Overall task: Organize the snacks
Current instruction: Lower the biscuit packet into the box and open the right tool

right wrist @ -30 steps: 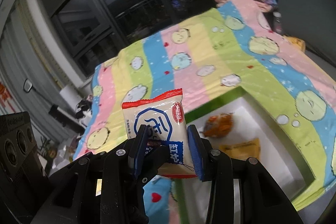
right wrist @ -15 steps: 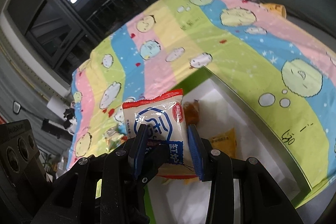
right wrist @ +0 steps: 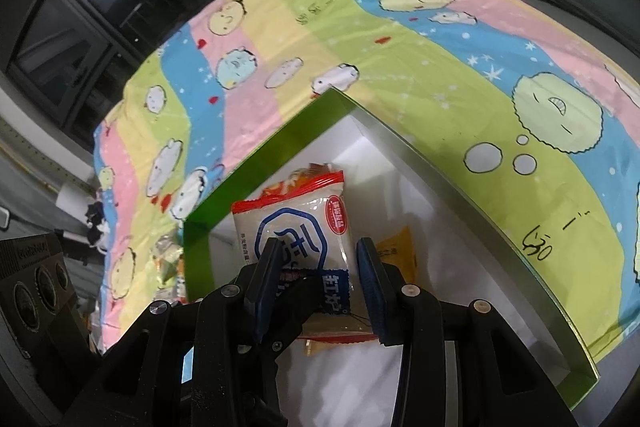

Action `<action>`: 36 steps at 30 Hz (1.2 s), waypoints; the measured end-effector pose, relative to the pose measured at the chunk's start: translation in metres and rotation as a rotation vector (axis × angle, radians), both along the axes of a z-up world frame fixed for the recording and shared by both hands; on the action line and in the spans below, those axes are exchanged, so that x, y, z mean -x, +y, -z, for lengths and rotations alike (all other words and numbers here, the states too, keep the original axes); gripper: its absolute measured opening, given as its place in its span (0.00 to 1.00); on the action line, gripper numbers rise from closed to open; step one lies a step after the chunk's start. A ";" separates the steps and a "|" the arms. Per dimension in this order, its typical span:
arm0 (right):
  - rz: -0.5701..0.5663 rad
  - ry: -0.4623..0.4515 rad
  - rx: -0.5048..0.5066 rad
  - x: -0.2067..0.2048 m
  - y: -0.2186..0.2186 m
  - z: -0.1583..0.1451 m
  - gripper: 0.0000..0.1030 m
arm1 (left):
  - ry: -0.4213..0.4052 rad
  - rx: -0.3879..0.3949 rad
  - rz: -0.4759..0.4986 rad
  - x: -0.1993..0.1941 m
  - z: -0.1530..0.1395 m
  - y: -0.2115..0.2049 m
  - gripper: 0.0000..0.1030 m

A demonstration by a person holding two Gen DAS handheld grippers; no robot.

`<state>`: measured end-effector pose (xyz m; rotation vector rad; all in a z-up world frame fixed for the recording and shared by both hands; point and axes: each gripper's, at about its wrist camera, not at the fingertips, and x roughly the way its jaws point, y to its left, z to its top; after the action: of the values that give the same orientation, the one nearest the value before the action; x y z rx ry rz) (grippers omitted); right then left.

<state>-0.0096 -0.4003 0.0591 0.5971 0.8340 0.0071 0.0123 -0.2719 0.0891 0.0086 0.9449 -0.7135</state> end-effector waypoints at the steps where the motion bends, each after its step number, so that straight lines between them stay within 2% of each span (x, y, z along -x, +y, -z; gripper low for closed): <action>1: 0.005 0.009 0.000 -0.001 -0.001 0.001 0.41 | 0.006 -0.001 0.003 0.000 0.001 0.000 0.36; 22: 0.027 0.087 0.000 -0.009 -0.007 0.017 0.41 | 0.156 -0.018 0.019 -0.013 0.021 -0.004 0.36; 27: 0.040 0.094 0.015 -0.008 -0.005 0.014 0.41 | 0.155 -0.004 0.008 -0.012 0.019 0.000 0.40; 31: 0.039 0.064 0.027 -0.002 -0.001 0.005 0.42 | 0.123 0.022 0.004 -0.005 0.007 0.009 0.51; 36: 0.071 0.009 0.056 0.009 0.002 -0.013 0.56 | 0.034 0.060 -0.013 0.010 -0.021 0.032 0.75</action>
<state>-0.0189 -0.3986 0.0716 0.5743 0.8183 -0.0831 0.0023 -0.2394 0.1104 -0.0630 0.9552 -0.7315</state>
